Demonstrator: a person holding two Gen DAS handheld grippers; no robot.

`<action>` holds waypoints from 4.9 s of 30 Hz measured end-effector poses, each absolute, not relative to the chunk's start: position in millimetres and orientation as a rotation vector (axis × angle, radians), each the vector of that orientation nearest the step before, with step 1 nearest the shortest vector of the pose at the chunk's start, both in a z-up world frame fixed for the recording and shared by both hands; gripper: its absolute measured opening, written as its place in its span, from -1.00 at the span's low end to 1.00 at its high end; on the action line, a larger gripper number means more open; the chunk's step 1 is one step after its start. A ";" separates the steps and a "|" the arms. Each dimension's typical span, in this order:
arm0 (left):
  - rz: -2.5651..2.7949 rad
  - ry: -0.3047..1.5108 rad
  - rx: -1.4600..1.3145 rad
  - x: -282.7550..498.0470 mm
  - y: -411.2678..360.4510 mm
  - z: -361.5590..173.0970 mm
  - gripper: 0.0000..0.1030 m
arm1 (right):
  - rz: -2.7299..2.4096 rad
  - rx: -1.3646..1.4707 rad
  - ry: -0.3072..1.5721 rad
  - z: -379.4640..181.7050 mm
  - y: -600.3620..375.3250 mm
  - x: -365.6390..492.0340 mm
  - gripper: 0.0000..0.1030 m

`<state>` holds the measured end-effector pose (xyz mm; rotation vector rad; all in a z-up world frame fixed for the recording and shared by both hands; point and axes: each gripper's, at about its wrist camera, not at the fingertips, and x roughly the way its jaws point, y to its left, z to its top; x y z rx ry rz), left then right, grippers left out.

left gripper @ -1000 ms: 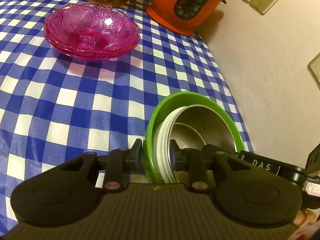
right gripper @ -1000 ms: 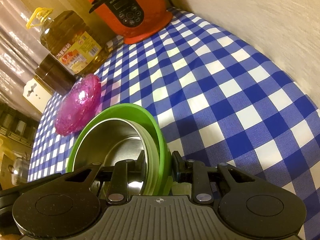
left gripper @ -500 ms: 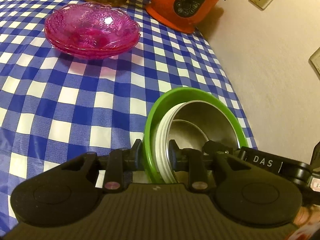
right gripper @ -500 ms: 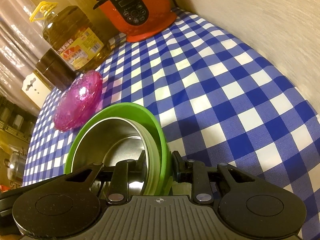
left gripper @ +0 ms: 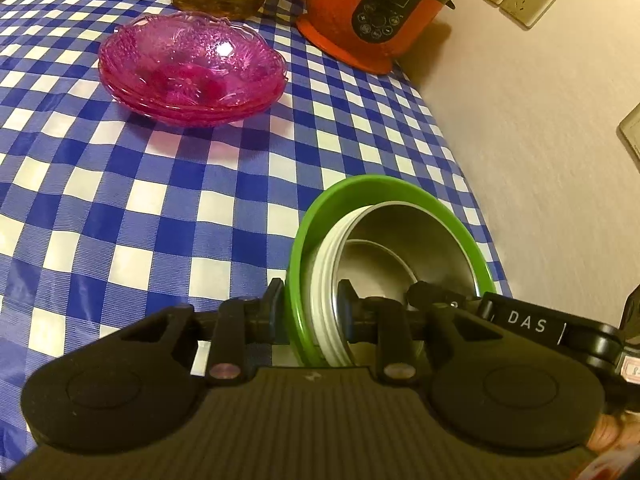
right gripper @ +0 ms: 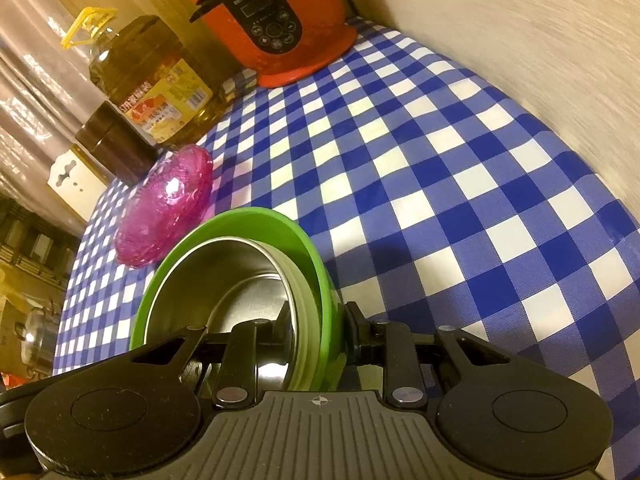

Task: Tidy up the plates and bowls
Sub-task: 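Lift the nested green bowl stack with both tools and carry it toward the pink plates, then carry the green bowl stack over the pink plate stack with both tools, then lower the green bowl stack onto the pink plates and open both tools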

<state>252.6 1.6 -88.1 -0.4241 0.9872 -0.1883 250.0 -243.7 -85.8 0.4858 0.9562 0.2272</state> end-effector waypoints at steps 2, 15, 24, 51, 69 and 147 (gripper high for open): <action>-0.185 0.983 -0.430 253.0 2.6 -86.5 -0.52 | 0.230 0.483 0.953 -84.4 -241.8 250.7 -0.50; -0.162 0.902 -0.446 264.4 26.0 -59.3 -0.52 | 0.286 0.489 0.895 -58.4 -219.3 269.1 -0.50; -0.134 0.853 -0.473 280.0 47.6 -40.5 -0.52 | 0.332 0.467 0.854 -38.2 -198.6 291.2 -0.50; -0.037 0.795 -0.552 358.4 112.4 -41.6 -0.52 | 0.430 0.433 0.859 -34.4 -135.6 392.3 -0.50; 0.024 0.817 -0.584 392.3 136.6 -57.9 -0.52 | 0.440 0.442 0.928 -53.8 -107.6 438.4 -0.50; 0.099 0.756 -0.641 396.5 150.8 -62.1 -0.22 | 0.473 0.479 0.879 -60.7 -112.7 453.5 0.07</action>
